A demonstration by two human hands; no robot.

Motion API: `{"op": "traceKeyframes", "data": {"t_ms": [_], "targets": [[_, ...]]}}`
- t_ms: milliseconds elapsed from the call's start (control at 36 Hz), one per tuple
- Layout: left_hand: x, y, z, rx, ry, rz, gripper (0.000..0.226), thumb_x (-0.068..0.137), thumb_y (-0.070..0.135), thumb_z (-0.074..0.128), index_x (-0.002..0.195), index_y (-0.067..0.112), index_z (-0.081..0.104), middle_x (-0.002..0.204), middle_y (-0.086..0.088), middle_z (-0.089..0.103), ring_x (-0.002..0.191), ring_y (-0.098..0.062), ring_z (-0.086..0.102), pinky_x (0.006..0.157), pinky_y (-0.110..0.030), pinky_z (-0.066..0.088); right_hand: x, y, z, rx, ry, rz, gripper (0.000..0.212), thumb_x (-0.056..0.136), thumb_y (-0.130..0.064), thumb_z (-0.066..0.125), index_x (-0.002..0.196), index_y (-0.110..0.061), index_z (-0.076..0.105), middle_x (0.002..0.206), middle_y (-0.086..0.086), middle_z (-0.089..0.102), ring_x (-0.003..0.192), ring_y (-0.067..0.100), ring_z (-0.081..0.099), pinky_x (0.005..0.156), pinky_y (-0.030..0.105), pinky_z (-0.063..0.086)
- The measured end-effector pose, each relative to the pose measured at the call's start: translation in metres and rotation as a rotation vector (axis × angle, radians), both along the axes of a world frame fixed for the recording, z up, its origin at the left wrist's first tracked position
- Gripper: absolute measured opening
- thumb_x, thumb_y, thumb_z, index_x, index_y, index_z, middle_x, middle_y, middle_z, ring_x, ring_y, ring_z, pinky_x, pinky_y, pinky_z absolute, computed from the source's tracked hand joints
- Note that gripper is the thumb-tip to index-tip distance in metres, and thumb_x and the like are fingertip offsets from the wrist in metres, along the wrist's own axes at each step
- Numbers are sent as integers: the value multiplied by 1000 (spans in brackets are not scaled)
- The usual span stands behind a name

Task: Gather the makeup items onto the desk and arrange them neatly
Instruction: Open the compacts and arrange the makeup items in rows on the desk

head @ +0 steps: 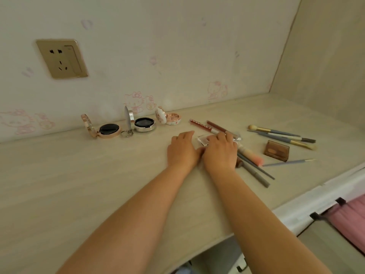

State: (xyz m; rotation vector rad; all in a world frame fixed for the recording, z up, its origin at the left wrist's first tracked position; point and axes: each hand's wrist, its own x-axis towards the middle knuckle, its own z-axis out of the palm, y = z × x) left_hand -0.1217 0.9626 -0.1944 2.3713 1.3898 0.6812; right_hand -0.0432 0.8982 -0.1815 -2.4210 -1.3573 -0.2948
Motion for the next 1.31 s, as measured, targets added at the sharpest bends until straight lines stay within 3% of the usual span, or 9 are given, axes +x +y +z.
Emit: {"op": "traceKeyframes", "data": {"t_ms": [278,556,694,806,917,1056,1167,1250,1306], "targets": [[22,8,4,-45,44,-98,57,87,50,50,139,30,36,139,8,49,126,-24,39,96,-39,33,6,-5,-3,67,97,-54,32,87,-14,41,111,-12,63,123,8,49,119,28,35,91,34,28],[-1,5,4,-132,-273,12,62,75,40,72,129,23,49,122,6,62,113,-18,53,89,-28,38,10,-3,-2,12,44,-75,36,88,-14,41,120,-17,59,129,8,47,125,31,31,98,37,26],[-48,0,14,-183,-408,94,60,73,38,74,127,24,52,119,7,63,108,-14,58,93,-29,43,-10,-3,7,266,33,127,33,89,-8,44,117,-11,61,123,12,54,116,33,42,91,38,30],[-94,-10,23,-183,-455,96,59,70,38,76,124,29,54,114,13,63,95,-3,58,87,-24,44,-51,1,12,240,599,308,29,98,-19,38,118,-13,59,117,6,59,107,23,53,82,27,37],[-141,-25,26,-184,-509,101,58,68,36,78,121,29,55,104,19,61,86,5,57,76,-12,39,-93,6,15,144,1005,369,39,99,-34,33,86,-14,63,77,2,64,62,14,56,57,26,37],[-192,-39,22,-160,-480,125,58,67,35,80,119,33,56,103,21,61,93,3,59,83,-17,43,-144,13,20,106,1408,488,48,99,-40,31,74,-21,68,74,0,68,69,16,60,70,33,42],[-220,-45,13,-129,-470,100,57,69,27,80,121,29,57,106,21,60,99,3,57,83,-14,44,-165,7,11,151,1233,601,36,97,-22,39,76,-23,68,76,-1,68,67,11,60,64,24,47],[-228,-49,7,-91,-459,57,57,70,26,80,122,28,57,114,16,60,99,6,55,76,-10,45,-163,3,6,207,1158,679,26,95,-10,43,93,-19,68,80,-8,66,69,2,61,61,12,48],[-229,-49,6,-59,-463,31,57,72,22,78,125,26,56,118,11,60,105,3,55,76,-12,46,-162,0,4,211,1145,737,25,95,-8,44,97,-19,66,82,-9,66,68,-3,60,66,14,49]]}}
